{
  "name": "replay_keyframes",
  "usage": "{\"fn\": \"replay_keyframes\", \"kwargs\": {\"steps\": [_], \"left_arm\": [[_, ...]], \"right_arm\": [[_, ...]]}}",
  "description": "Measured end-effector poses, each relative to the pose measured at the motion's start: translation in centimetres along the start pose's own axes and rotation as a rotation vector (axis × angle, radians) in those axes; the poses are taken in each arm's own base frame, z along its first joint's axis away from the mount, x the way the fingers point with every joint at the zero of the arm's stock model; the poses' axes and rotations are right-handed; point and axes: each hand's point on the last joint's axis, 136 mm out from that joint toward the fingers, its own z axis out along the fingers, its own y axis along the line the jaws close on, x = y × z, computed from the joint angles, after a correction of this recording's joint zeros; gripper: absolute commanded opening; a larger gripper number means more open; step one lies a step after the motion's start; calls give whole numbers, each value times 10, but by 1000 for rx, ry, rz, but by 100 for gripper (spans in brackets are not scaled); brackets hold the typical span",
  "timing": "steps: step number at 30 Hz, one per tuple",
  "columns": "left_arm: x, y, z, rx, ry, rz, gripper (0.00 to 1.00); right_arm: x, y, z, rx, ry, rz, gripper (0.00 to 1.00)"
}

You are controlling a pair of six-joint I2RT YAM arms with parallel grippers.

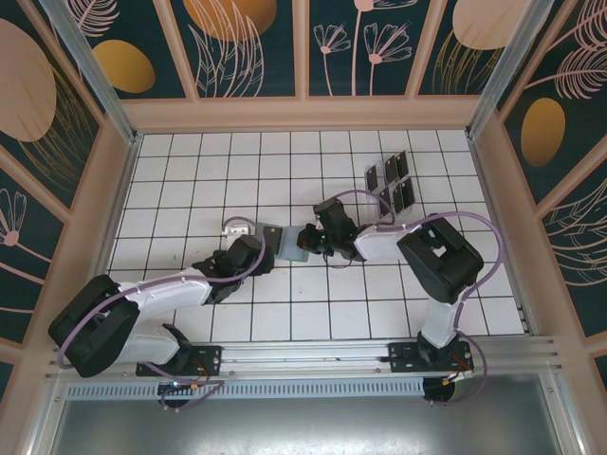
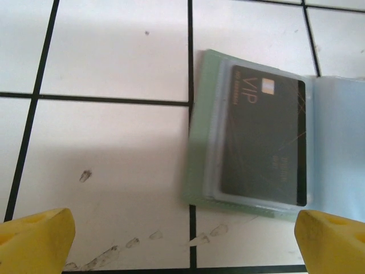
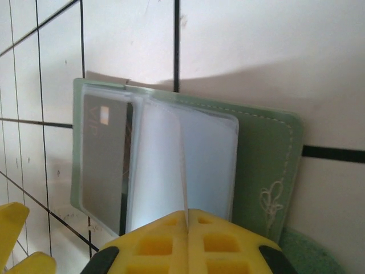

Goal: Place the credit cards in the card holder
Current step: Flip over the card slot in the card holder.

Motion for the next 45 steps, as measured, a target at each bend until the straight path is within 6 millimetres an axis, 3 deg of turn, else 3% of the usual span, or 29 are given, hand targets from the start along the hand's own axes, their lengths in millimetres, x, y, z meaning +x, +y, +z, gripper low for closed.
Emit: {"fn": "replay_keyframes", "kwargs": {"steps": [4,9,13,27,31,40,45], "left_arm": [[-10,-7,-3,13,-13,-8,99],[-17,-13,-4,28,-23,-15,99],[-18,-15,-3,29,-23,-14,99],[-21,-10,-2,3,-36,2,99],[-30,-4,-1,-15,-50,-3,98],[-63,8,-8,-36,-113,-34,99],[-65,10,-8,-43,-115,-26,99]], "right_arm": [[-13,-7,-12,7,-17,-11,0],[-12,-7,-14,13,5,-27,0],[-14,2,-15,-10,11,-30,23],[-22,42,-14,-92,5,-48,39],[-24,50,-4,-103,11,-49,39],[-31,57,47,-98,42,-47,39],[-32,59,48,-102,42,-50,40]]}}
